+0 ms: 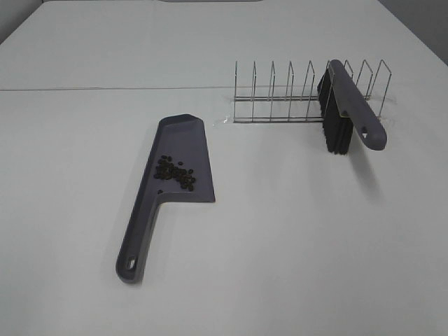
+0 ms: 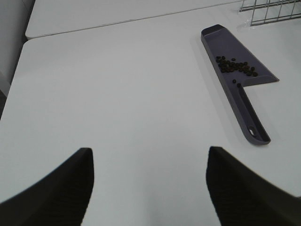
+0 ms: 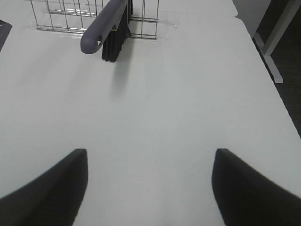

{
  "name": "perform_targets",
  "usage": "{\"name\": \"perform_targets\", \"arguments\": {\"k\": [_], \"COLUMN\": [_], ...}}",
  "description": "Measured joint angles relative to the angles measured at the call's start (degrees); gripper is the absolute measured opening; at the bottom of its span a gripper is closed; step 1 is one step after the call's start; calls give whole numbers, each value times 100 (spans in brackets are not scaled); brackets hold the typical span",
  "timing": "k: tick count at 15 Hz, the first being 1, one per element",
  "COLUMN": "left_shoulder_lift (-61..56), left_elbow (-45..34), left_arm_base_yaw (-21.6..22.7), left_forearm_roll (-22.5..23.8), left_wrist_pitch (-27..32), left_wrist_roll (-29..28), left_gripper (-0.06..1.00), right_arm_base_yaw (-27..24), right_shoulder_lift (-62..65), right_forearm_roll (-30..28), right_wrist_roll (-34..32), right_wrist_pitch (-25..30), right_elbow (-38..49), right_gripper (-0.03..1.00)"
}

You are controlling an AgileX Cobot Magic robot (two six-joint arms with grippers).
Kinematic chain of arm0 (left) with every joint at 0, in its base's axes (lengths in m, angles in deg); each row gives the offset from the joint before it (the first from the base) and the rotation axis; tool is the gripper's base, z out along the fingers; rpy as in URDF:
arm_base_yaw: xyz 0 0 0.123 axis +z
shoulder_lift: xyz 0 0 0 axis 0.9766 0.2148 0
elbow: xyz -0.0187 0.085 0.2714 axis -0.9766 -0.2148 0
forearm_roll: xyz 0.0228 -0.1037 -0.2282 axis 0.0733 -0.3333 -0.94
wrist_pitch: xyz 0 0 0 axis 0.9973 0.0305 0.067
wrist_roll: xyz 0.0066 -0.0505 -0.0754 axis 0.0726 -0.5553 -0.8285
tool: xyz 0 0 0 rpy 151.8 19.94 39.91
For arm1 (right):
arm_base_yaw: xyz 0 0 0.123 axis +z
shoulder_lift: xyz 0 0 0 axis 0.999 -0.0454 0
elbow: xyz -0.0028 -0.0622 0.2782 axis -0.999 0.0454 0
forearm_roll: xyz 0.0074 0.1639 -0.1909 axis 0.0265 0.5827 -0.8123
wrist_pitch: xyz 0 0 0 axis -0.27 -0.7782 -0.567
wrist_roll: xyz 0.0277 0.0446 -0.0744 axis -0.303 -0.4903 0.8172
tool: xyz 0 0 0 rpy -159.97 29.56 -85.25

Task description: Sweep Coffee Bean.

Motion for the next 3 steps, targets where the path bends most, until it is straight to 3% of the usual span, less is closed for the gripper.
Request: {"name": "perform_targets", "arguments": {"k": [3], "left_shoulder_lift": [0], "left_elbow": [0], "left_arm_base_yaw": [0], "left_forearm_roll": [0], "left_wrist_pitch": [0], "left_wrist_roll": [0], "left_gripper": [65], "right_arm_base_yaw": [0], "right_shoulder_lift": [0], "right_forearm_roll": [0], "right_wrist_roll": [0], "right_wrist_pitch": [0], "right_elbow": [0], "right_gripper": [70]}}
